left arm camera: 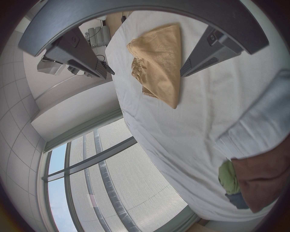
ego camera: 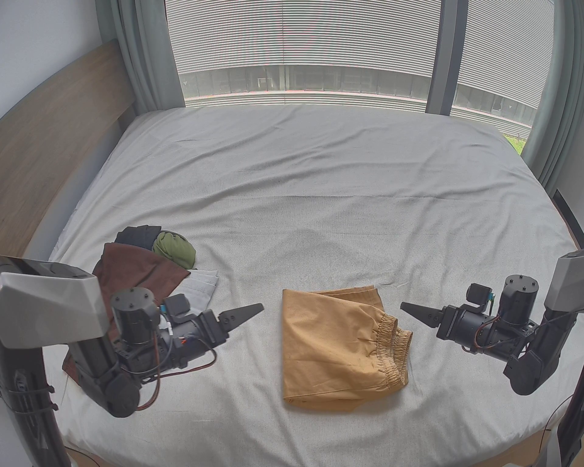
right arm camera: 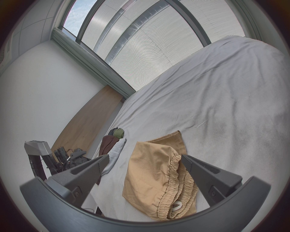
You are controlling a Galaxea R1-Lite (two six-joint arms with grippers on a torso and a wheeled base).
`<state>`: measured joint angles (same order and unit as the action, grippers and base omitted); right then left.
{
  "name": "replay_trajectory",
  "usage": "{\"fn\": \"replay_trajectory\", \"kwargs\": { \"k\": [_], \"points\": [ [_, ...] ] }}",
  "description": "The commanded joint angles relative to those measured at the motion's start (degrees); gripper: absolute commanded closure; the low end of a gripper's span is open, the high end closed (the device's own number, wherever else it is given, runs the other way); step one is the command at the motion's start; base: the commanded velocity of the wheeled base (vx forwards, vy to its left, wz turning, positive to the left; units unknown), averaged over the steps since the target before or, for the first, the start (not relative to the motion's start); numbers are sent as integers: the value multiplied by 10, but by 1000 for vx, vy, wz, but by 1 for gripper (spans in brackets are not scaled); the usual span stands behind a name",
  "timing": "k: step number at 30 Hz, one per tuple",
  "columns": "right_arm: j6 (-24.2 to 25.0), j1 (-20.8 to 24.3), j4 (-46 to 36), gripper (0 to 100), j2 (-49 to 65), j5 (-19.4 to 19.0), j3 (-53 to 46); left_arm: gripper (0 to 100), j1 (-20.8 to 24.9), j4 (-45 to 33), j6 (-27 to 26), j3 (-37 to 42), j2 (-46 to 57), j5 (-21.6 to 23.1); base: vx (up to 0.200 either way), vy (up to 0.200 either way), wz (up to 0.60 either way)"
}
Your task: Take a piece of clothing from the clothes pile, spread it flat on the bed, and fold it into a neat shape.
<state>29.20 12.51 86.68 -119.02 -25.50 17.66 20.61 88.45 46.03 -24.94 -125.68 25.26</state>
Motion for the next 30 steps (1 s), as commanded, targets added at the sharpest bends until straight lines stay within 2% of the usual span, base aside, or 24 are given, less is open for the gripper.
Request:
{"fn": "replay_trajectory", "kwargs": {
  "k": [1,5,8,11,20,30],
  "points": [
    [-5,23,-2,0,-17,0,-1,0,-58,1,-41,75,89,37,0,0,0],
    [-12,19,1,0,-57,0,-3,0,-94,0,-156,111,84,47,0,0,0],
    [-33,-7,8,0,-103,0,0,0,-118,0,-224,128,64,72,0,0,0],
    [-41,-23,8,0,-131,-1,3,0,-131,1,-262,137,49,86,0,0,0],
    [-43,-39,1,0,-156,-1,-1,0,-145,1,-269,130,30,86,0,0,0],
    [-41,-13,1,0,-204,-1,-4,0,-145,1,-269,128,14,86,0,0,0]
  ]
}}
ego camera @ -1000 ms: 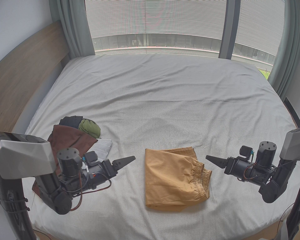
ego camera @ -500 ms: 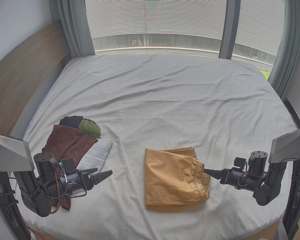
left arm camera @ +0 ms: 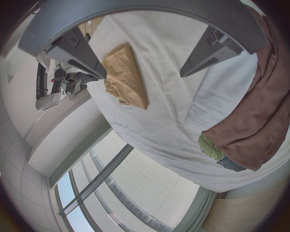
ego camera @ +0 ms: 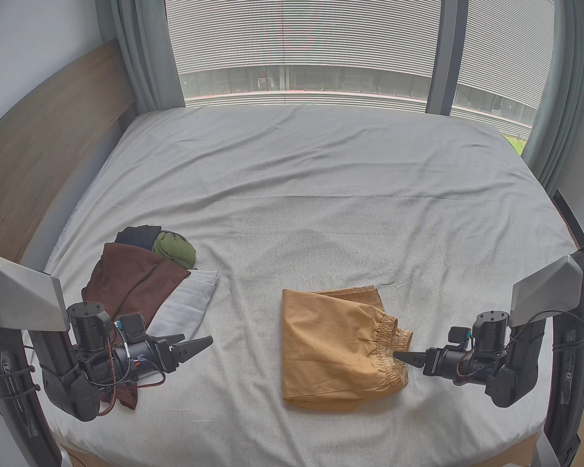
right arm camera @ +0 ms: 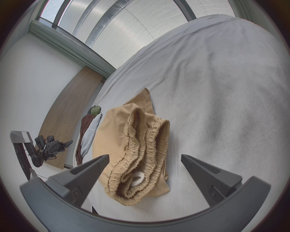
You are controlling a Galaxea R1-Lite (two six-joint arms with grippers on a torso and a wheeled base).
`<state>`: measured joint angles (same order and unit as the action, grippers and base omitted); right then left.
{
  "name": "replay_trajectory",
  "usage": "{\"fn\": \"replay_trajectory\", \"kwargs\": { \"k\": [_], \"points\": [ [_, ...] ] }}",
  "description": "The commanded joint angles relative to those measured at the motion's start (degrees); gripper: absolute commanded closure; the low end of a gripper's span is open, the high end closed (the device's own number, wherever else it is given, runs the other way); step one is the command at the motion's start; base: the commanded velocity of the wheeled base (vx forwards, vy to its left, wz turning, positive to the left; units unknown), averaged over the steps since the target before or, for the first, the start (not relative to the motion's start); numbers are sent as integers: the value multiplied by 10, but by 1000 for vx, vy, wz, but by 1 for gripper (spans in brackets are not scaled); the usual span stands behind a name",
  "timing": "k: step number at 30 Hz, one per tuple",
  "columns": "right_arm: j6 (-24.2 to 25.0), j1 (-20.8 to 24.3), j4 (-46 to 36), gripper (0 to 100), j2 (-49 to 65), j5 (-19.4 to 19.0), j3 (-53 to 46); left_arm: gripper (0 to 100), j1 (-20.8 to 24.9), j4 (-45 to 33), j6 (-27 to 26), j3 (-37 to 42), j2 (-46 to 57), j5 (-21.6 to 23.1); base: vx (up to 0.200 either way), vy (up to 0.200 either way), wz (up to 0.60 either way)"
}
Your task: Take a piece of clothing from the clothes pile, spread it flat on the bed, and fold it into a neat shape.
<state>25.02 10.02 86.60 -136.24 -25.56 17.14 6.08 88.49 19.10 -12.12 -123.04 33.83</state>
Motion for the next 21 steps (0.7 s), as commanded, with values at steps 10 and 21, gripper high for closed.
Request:
{"fn": "replay_trajectory", "kwargs": {
  "k": [10,21],
  "points": [
    [6,41,4,0,-69,7,16,0,0,0,1,1,-12,0,0,0,0],
    [57,88,10,0,-73,21,29,0,1,0,1,1,-13,0,0,0,0]
  ]
}}
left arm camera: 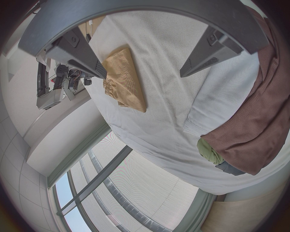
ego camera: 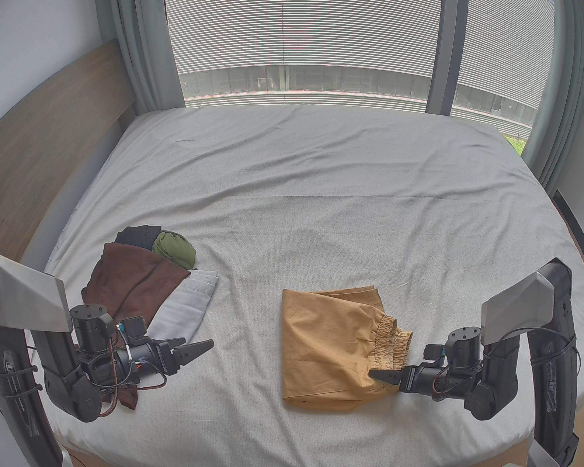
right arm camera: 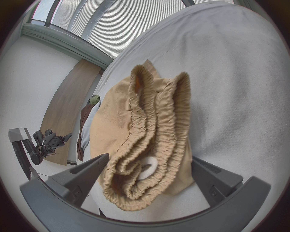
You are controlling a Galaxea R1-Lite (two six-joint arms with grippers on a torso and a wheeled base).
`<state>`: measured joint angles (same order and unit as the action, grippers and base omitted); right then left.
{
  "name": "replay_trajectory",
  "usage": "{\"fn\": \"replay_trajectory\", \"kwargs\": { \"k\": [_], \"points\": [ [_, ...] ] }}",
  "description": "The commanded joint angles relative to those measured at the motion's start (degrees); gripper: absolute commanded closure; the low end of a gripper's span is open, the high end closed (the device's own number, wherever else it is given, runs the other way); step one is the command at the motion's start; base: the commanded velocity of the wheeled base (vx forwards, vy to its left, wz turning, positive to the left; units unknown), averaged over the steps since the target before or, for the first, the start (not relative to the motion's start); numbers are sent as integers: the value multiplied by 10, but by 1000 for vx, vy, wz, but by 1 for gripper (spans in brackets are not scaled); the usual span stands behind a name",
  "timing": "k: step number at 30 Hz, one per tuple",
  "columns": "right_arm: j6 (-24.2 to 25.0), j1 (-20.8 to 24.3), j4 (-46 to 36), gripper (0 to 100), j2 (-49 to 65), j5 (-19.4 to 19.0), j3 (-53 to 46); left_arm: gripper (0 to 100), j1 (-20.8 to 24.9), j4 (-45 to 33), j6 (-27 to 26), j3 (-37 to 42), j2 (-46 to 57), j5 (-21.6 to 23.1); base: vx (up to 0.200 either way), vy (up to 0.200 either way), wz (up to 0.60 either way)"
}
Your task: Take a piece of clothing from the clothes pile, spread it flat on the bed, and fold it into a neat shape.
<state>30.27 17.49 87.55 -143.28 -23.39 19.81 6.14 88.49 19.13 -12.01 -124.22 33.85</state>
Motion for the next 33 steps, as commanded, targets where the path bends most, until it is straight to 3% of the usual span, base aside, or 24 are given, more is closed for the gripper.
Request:
{"fn": "replay_trajectory", "kwargs": {
  "k": [1,22,23,33],
  "points": [
    [7,17,3,0,-3,-1,4,0,0,0,0,1,-1,0,0,0,0],
    [11,34,6,0,-12,21,29,0,3,0,0,1,-1,0,0,0,0],
    [11,34,6,100,-12,21,29,0,2,0,0,1,0,0,0,0,0],
    [12,45,7,100,-20,18,34,0,0,0,1,1,3,0,0,0,0]
  ]
}}
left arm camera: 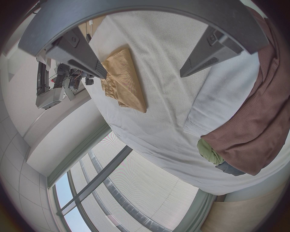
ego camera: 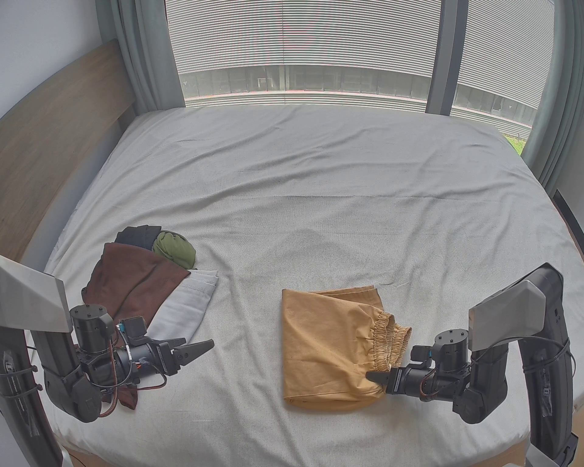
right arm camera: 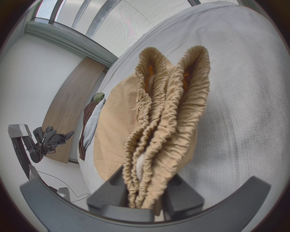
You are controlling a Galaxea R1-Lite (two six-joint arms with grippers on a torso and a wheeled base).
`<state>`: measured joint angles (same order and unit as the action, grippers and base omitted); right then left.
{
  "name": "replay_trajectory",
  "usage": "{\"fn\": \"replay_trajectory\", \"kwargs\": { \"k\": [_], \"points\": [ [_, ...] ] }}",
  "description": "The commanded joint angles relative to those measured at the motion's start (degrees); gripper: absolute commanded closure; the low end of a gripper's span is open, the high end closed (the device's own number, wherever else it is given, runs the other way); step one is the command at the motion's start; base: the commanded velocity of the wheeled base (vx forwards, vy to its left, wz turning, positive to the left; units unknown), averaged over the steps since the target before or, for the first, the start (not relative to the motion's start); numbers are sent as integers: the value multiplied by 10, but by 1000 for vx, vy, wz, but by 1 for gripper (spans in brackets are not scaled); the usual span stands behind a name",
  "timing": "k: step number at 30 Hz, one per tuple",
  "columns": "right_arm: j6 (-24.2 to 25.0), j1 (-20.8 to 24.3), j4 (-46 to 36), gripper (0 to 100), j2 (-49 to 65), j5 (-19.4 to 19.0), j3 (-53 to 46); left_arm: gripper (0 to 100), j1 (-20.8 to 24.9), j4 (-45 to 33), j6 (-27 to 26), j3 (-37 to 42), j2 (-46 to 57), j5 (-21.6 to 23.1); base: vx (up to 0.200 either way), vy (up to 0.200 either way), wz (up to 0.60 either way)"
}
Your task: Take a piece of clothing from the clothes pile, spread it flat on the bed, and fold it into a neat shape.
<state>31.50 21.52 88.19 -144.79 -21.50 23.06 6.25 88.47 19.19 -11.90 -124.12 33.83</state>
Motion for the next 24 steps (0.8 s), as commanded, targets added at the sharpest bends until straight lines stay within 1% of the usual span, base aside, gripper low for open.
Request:
{"fn": "replay_trajectory", "kwargs": {
  "k": [1,5,8,9,11,14,15,17,20,24],
  "points": [
    [0,6,1,100,-6,-3,1,0,-1,0,1,-1,3,0,0,0,0],
    [-1,14,1,100,14,-16,-4,0,-2,0,2,-1,5,0,0,0,0],
    [2,14,1,100,93,-34,-9,0,-2,0,2,-1,6,0,0,0,0],
    [2,14,1,100,93,-34,-9,0,-2,0,2,-1,6,0,0,0,0],
    [15,14,1,100,151,-52,-15,0,-2,0,2,-1,6,0,0,0,0],
    [37,14,1,100,199,-58,-15,0,-2,0,2,-1,5,0,0,0,0],
    [53,15,1,100,224,-61,-13,0,-2,0,2,-1,5,0,0,0,0],
    [63,15,1,100,240,-66,-9,0,-1,0,2,-1,4,0,0,0,0],
    [63,14,0,100,257,-79,0,0,-1,0,2,-1,3,0,0,0,0],
    [63,12,0,100,263,-79,29,0,-1,0,3,-1,1,0,0,0,0]
  ]
}}
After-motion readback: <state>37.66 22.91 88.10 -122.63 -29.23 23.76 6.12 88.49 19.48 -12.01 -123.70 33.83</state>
